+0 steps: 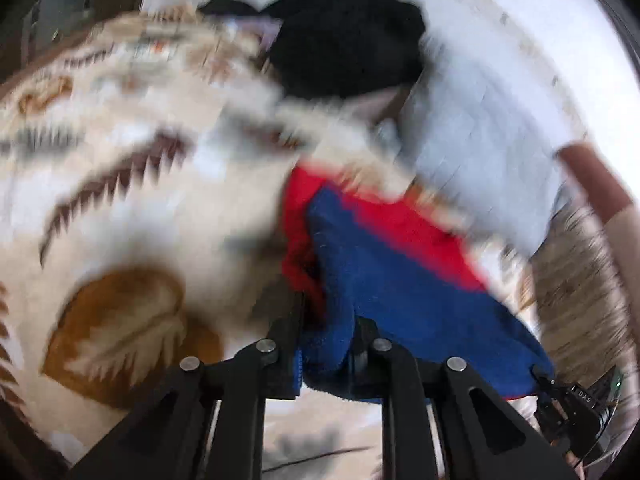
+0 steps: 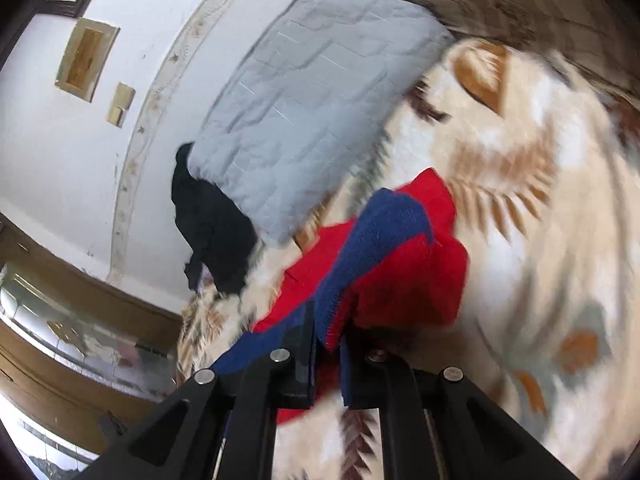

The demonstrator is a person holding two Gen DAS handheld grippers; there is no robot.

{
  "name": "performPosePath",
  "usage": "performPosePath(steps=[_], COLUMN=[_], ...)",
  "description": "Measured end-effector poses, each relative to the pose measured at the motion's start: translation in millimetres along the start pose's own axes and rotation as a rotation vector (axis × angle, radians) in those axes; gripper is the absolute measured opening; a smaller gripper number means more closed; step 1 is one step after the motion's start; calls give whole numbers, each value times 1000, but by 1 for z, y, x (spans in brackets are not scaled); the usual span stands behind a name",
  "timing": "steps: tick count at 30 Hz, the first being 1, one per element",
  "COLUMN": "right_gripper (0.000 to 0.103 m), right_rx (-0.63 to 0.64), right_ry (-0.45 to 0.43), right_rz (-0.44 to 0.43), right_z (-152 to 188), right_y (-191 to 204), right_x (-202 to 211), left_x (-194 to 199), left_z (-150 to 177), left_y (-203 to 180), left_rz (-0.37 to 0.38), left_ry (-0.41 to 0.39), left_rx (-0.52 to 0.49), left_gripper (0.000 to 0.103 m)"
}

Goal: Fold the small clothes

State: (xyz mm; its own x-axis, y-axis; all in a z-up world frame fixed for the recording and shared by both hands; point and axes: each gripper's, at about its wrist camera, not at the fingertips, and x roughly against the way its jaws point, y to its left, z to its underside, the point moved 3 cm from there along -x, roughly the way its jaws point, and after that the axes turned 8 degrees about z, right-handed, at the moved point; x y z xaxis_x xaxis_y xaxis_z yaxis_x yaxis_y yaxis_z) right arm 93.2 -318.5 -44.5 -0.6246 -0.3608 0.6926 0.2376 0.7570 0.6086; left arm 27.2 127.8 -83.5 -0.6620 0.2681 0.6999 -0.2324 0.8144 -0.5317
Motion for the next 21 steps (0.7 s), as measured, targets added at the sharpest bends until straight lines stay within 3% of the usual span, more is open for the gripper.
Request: performPosePath(steps=[2,3,4,5,8,9,10,12,16,18,21], right_gripper=[17,19,19,19,40,60,64,64,64,64,64], right_rx=[13,-80,-165,-228,-165,-144,-112,-20,180,291,370], right_ry=[91,217,244,216,190,173,136,64,2,13,101], right_rz=[37,74,0,-83,-78,-69,-36,0,21,44,76], right_z=[25,42,49,51,44,40,32,13,-28,-48,-69], right_y=[-35,-70,-85,-96,-97,-96,-95,-87,-47,-23,-6], right_x=[-31,-56,-60,-50,-20,-12,-1,14,7,-16,-65], left_x=[-41,-34,-22,-13,20,25,28,25,-2,-21,-53], left_z=[27,28,26,23,7,1,-7,-17,-47,-61,-81], left_y=[36,42,43,43,48,51,52,52,33,18,2], left_rz=[-57,8,31,20,17,-2,6,34,81,84,82], left_ry=[156,100,95,103,14,2,0,7,28,43,74], left_rx=[56,61,57,52,15,-6,-24,-37,-103,-140,-175], left_gripper=[28,29,31,38,57,57,57,57,57,57,57])
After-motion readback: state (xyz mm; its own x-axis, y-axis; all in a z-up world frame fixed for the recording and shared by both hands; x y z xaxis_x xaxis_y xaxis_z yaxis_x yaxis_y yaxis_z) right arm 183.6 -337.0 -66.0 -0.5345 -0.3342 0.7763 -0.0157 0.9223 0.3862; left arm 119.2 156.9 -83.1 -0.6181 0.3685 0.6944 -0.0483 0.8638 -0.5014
